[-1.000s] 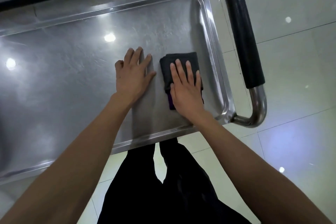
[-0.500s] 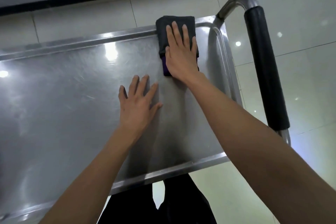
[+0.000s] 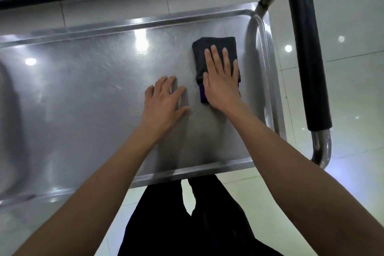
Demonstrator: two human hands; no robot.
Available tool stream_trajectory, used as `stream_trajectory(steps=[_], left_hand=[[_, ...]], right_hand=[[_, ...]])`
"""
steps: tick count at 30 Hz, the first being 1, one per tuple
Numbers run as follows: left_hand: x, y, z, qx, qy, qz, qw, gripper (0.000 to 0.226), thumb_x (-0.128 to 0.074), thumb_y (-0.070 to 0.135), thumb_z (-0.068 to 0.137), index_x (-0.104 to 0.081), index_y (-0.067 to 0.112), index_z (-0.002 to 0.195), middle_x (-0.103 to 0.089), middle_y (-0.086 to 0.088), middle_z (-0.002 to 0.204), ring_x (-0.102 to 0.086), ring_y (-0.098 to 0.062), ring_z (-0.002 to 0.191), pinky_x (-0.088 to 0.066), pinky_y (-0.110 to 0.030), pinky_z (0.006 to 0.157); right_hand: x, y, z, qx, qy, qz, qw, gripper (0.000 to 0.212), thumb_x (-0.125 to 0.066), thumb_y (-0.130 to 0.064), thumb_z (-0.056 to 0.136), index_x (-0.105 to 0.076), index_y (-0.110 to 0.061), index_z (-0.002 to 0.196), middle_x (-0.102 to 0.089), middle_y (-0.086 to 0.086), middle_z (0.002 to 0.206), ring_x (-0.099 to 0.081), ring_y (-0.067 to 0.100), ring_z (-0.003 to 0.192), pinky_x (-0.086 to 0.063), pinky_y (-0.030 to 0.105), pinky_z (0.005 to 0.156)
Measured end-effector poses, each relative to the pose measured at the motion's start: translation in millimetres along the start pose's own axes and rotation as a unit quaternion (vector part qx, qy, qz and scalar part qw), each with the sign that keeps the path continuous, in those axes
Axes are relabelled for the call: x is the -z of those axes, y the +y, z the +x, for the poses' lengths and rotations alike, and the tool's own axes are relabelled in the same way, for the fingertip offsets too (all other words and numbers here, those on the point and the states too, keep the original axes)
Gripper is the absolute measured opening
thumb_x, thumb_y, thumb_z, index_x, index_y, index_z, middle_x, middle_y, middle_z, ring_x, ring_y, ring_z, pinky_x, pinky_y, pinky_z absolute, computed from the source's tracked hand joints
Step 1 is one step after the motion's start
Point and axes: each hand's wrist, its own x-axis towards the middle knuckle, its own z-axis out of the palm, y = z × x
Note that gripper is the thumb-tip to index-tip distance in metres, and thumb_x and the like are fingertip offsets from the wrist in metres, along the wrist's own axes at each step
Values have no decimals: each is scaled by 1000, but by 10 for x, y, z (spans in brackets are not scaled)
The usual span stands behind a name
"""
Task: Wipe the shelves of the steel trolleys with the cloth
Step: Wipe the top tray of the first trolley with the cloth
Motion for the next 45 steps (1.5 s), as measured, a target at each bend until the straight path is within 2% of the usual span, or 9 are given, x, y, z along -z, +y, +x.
stream_trajectory(steps=[8,13,19,22,28,34,36,39,45], left_hand=[[-90,187,-97,32,-49,20,998,73,-51,55,97,-21,25,155,1,-7,167,3,-29,154,-22,-63,116],[-92,276,-129,58,-38,3,998,68,-51,52,98,-20,28,153,2,-2,167,5,-31,153,-21,-68,112],[-105,270,-203,79,-40,-18,996,66,-50,54,98,-20,35,153,2,0,167,5,-39,151,-18,-70,113],[-118,231,-188,77,-35,-17,996,65,-51,57,97,-22,36,151,0,0,167,2,-39,151,-20,-69,111],[-66,162,-125,54,3,5,999,59,-52,61,93,-34,36,143,-20,-1,159,-23,-35,142,-36,-63,99],[10,-241,22,0,41,-1,999,54,-59,50,92,-54,18,135,-43,3,150,-45,-30,127,-43,-49,94],[9,-352,61,-19,40,4,999,47,-60,46,93,-59,21,133,-44,2,150,-40,-28,132,-38,-50,100],[-4,-449,55,8,32,-4,999,42,-58,50,95,-59,37,135,-33,-6,158,-20,-32,148,-25,-56,111],[-9,-498,43,17,-1,-12,1000,50,-50,55,98,-43,44,146,-16,-8,165,-4,-36,152,-19,-64,116]], right_hand=[[-308,99,-1381,31,-23,-9,999,64,-19,-47,106,4,-21,160,7,0,168,12,25,153,-1,55,123],[-493,129,-2070,37,-24,-31,999,68,-24,-48,105,1,-18,160,6,3,168,8,28,154,-9,58,122],[-535,63,-2253,43,-32,-42,998,71,-31,-48,104,0,-16,160,5,5,168,8,30,154,-10,59,121],[-522,51,-2225,38,-34,-47,998,72,-32,-48,104,1,-16,160,6,6,168,9,30,153,-8,58,122],[-495,4,-2102,19,-26,-40,999,66,-26,-45,106,-1,-18,160,4,5,168,8,29,154,-9,58,122],[-464,-195,-1661,-3,-10,-36,999,60,-26,-39,106,-6,-19,160,-2,3,168,5,29,154,-12,58,121],[-451,-263,-1445,-4,1,-38,999,59,-24,-38,107,-6,-20,160,-2,1,168,5,28,154,-12,57,121],[-414,-383,-1037,-10,19,-32,999,57,-25,-37,108,-7,-22,160,-4,1,168,3,27,154,-12,56,121],[-268,-610,-26,-24,32,-20,999,56,-23,-36,108,-6,-23,160,-3,-1,168,2,26,154,-9,55,122]])
